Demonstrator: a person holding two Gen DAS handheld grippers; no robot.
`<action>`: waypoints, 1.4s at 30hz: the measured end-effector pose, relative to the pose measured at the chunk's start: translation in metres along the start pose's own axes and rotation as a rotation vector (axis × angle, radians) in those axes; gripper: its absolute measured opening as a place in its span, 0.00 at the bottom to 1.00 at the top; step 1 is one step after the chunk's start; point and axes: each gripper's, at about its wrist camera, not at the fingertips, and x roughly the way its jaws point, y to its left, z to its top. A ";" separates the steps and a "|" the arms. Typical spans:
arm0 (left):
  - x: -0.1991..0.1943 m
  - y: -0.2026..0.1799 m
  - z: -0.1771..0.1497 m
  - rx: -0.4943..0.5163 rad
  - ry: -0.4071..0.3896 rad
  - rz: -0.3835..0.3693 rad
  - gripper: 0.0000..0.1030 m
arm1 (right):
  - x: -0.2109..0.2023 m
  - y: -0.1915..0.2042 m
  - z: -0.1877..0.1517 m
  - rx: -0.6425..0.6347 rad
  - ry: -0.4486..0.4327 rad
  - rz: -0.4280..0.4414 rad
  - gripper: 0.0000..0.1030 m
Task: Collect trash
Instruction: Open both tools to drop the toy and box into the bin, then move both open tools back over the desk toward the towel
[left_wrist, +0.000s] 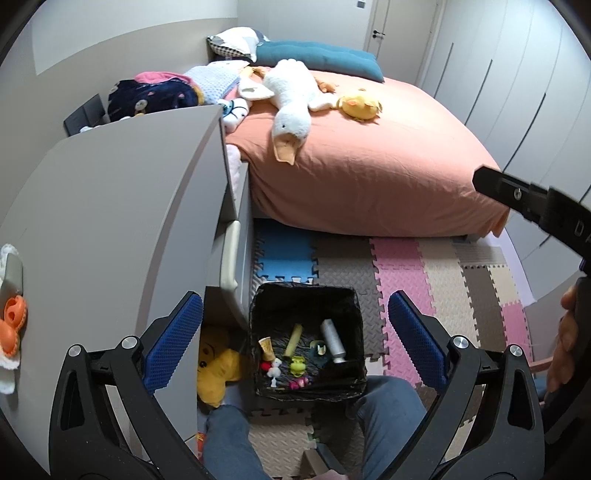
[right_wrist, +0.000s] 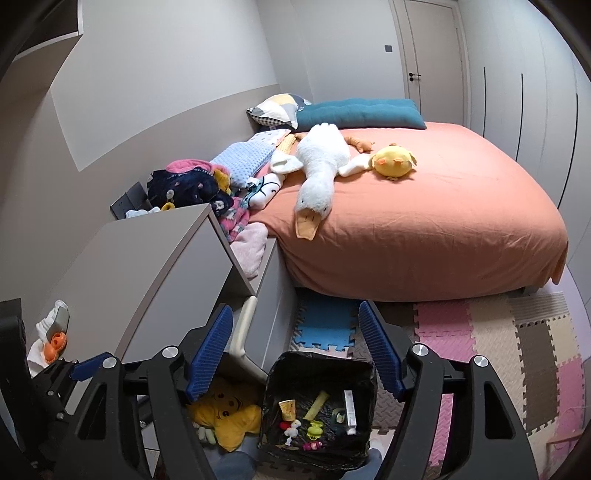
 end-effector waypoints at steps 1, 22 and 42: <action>-0.001 0.003 -0.001 -0.005 -0.001 0.000 0.94 | 0.002 0.002 0.000 -0.002 0.003 0.002 0.70; -0.026 0.070 -0.008 -0.074 -0.041 0.105 0.94 | 0.024 0.072 -0.003 -0.081 0.039 0.102 0.70; -0.077 0.190 -0.031 -0.250 -0.104 0.253 0.94 | 0.049 0.193 -0.005 -0.189 0.075 0.252 0.70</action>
